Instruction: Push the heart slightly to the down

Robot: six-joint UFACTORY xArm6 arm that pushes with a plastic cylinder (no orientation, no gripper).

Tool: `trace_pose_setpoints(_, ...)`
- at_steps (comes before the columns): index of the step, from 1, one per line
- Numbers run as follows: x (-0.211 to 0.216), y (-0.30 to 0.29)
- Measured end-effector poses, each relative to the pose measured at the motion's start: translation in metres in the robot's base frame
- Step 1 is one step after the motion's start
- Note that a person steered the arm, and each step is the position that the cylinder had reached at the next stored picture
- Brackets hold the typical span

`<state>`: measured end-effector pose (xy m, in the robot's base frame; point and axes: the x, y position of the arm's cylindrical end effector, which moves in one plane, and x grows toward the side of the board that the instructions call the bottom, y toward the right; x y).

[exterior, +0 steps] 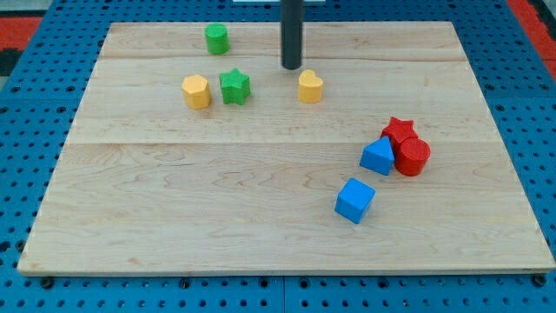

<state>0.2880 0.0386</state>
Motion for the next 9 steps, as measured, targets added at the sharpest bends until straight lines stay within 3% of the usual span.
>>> trace_pose_setpoints(1,0.047,0.047)
trace_pose_setpoints(2,0.070,0.041)
trace_pose_setpoints(3,0.019,0.072)
trace_pose_setpoints(4,-0.005,0.036)
trace_pose_setpoints(6,0.050,0.013)
trace_pose_setpoints(9,-0.030,0.036)
